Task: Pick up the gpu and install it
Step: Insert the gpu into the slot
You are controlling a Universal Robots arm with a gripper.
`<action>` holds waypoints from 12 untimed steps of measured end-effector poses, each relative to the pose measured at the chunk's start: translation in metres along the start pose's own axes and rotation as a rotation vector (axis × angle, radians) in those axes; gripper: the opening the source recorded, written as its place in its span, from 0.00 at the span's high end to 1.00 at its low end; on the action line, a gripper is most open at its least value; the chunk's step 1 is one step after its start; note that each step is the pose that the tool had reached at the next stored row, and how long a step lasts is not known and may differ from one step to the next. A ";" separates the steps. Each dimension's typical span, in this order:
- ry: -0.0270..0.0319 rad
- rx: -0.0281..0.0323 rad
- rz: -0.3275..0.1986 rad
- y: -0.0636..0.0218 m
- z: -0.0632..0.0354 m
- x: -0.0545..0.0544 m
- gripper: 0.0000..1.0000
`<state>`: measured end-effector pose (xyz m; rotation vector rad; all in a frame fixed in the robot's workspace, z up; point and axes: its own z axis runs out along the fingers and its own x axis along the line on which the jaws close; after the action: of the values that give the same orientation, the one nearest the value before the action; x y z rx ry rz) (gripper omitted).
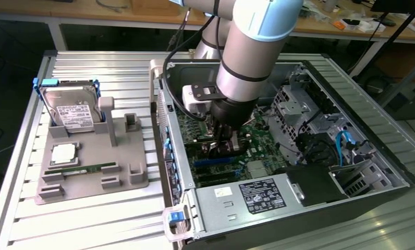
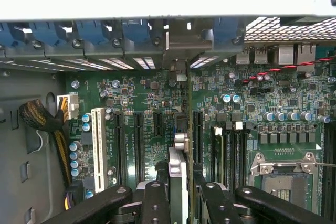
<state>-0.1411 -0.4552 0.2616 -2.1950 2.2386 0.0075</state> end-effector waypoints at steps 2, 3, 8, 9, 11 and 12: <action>-0.0002 0.0001 0.000 0.0000 0.0005 0.000 0.72; -0.0003 0.0001 0.000 0.0000 0.0009 0.000 0.72; 0.0000 0.0000 0.000 0.0001 0.0020 0.000 0.72; 0.0001 -0.0001 0.000 0.0001 0.0019 0.000 0.72; -0.0001 0.0000 0.000 0.0001 0.0020 0.000 0.72; 0.0000 0.0000 0.000 0.0001 0.0020 0.000 0.72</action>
<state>-0.1413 -0.4552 0.2596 -2.1950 2.2386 0.0075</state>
